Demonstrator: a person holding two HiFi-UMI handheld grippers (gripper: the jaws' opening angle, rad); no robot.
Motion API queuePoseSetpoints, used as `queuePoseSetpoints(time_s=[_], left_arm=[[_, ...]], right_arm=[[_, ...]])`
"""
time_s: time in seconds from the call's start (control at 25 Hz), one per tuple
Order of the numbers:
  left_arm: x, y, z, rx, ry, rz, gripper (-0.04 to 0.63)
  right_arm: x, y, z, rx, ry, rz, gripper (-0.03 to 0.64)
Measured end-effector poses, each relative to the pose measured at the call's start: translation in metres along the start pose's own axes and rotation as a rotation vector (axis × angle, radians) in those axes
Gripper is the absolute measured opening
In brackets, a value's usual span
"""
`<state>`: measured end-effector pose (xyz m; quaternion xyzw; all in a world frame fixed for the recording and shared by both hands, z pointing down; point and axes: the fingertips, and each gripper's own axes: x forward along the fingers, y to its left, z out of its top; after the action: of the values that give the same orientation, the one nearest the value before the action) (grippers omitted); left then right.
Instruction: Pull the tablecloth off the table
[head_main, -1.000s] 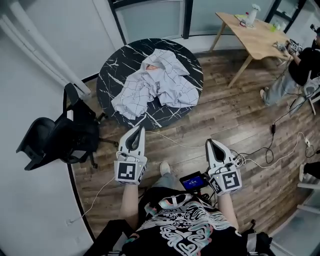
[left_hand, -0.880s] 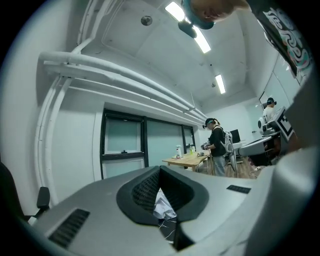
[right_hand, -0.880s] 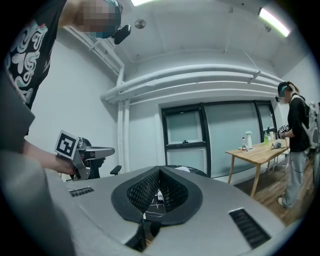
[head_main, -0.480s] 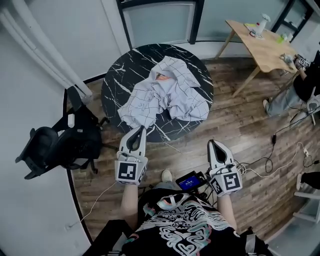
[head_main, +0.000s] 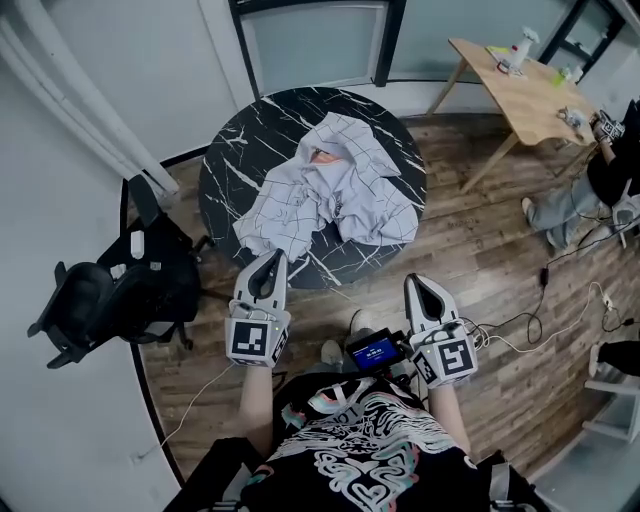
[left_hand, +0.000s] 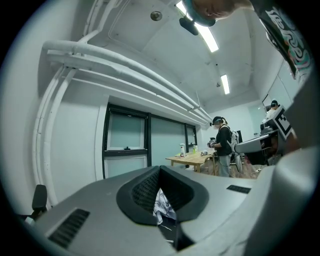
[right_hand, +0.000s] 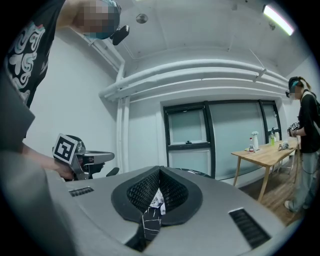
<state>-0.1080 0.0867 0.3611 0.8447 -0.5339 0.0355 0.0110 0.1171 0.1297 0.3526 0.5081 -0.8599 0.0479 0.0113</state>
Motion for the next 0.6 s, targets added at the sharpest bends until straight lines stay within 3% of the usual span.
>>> queuePoseSetpoints(time_s=[0.6], left_arm=[[0.052,0.05,0.012,0.022,0.0,0.081,0.012]], right_arm=[[0.087,-0.036,0.01,-0.034,-0.004,0.022,-0.006]])
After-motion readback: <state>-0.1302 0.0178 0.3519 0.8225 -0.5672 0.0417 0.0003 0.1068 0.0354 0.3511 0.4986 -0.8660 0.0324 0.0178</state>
